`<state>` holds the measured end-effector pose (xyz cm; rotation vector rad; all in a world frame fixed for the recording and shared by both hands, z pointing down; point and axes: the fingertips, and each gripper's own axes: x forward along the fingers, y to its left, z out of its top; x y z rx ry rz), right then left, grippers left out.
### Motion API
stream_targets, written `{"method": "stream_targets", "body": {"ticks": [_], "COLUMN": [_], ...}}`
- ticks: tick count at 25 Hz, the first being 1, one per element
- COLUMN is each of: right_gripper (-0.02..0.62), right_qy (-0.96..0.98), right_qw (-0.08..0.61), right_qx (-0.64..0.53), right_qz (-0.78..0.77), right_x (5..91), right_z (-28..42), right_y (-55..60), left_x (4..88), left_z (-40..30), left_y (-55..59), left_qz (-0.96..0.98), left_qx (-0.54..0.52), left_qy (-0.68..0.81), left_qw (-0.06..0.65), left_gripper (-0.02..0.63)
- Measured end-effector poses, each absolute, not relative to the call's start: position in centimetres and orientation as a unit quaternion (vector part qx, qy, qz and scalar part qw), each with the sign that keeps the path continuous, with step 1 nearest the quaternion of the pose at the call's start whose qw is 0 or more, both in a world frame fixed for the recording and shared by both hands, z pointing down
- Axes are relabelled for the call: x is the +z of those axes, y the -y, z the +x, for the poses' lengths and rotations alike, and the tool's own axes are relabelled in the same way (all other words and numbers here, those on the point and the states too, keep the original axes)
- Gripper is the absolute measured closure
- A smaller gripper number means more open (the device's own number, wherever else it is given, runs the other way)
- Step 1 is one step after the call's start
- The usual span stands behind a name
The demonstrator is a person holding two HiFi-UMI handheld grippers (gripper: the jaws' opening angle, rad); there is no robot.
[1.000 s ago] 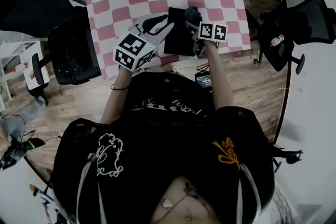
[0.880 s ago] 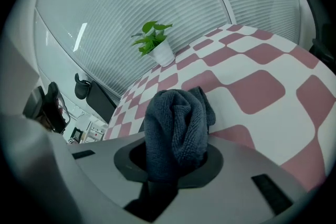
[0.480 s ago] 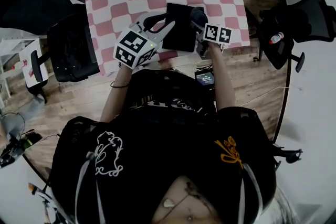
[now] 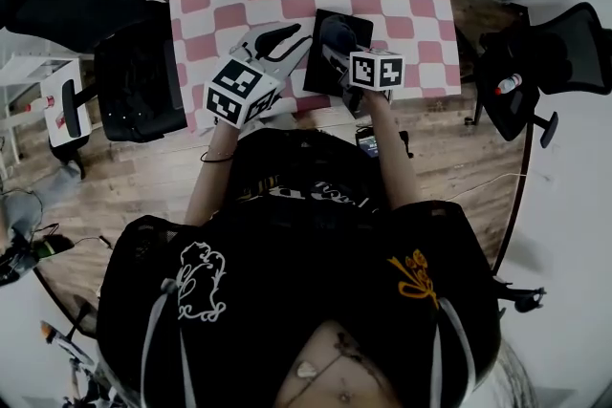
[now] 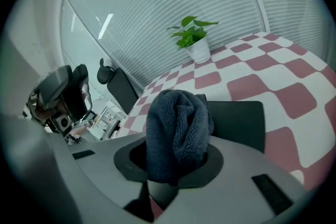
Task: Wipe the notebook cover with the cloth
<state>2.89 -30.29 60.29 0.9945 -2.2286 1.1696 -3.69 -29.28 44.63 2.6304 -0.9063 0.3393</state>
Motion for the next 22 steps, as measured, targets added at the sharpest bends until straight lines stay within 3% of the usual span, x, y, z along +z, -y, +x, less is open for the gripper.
{"method": "stream_targets", "body": {"ticks": [8, 22], "right_gripper": [0.522, 0.522], "right_qy": [0.795, 0.753], "right_qw": [0.237, 0.213], "right_qx": [0.456, 0.48], "right_qz": [0.323, 0.395], "right_x": [62.8, 63.6], "right_z": [-2.1, 4.9], "right_y": [28.5, 28.6], "left_x": [44.9, 45.0], "left_z": [-4.1, -2.9], "left_y": [28.8, 28.4], "left_qz": [0.923, 0.927], "left_qx": [0.12, 0.122], "left_qy": [0.322, 0.312], "left_qw": [0.172, 0.17], "left_gripper": [0.492, 0.492]}}
